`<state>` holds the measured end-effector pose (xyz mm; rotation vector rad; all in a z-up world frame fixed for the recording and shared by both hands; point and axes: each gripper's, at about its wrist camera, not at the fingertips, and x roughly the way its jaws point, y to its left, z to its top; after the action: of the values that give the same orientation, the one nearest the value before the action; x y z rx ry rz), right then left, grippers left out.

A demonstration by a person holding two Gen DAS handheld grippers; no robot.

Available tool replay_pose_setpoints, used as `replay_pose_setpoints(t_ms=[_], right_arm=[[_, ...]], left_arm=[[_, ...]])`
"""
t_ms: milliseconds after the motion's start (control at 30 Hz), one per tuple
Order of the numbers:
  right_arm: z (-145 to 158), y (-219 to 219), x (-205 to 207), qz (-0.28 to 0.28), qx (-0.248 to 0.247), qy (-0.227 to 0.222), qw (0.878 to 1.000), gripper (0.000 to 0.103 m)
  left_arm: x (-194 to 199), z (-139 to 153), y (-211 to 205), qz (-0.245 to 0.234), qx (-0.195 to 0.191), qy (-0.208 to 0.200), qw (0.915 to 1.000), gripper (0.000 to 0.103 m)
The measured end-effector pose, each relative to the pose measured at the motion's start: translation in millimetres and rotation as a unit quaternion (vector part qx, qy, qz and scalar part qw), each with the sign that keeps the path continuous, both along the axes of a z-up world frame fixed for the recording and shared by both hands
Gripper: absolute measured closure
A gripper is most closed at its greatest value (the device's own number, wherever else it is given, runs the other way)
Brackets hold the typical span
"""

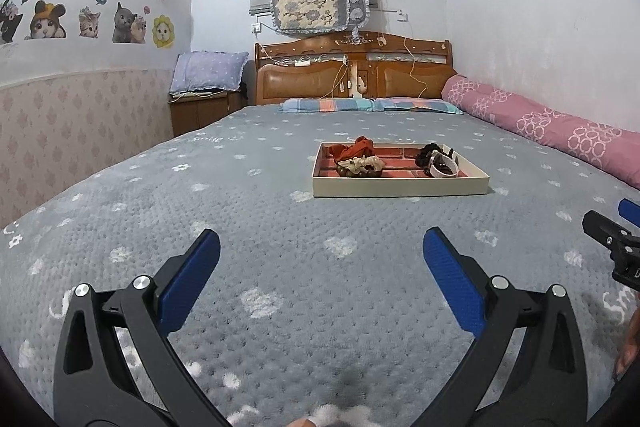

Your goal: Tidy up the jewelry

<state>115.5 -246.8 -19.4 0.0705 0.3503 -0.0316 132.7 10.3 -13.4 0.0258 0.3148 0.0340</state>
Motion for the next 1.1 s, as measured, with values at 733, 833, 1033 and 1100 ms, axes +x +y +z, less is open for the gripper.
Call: replay_pose_setpoints(t_ms=[733,833,1033,1100], right_arm=[[2.0,-2.4,-2.8,-0.002,-0.008,-0.006,1.0,0.008],[2.1,-2.4,-2.9,-0.002,-0.008,-0.005,1.0,0.008],[2.1,-2.7,-2.7,-0.002,-0.007,-0.005,1.0,0.008],[2.1,-3.2,-2.6,-0.002,-0.006,-0.005,1.0,0.008]], left_arm=[[2.2,-1.7,0.8,-0.001,0.001,0.001,1.0,0.005],[2.8,-1.9,1.2,-0.001,-0.001,0.003,1.0,0.005],[2.5,-2.0,1.0,-0.002,0.001,0.001,1.0,0.005],[2.7,-2.1,1.0,-0.002,0.0,0.002,1.0,0.005]])
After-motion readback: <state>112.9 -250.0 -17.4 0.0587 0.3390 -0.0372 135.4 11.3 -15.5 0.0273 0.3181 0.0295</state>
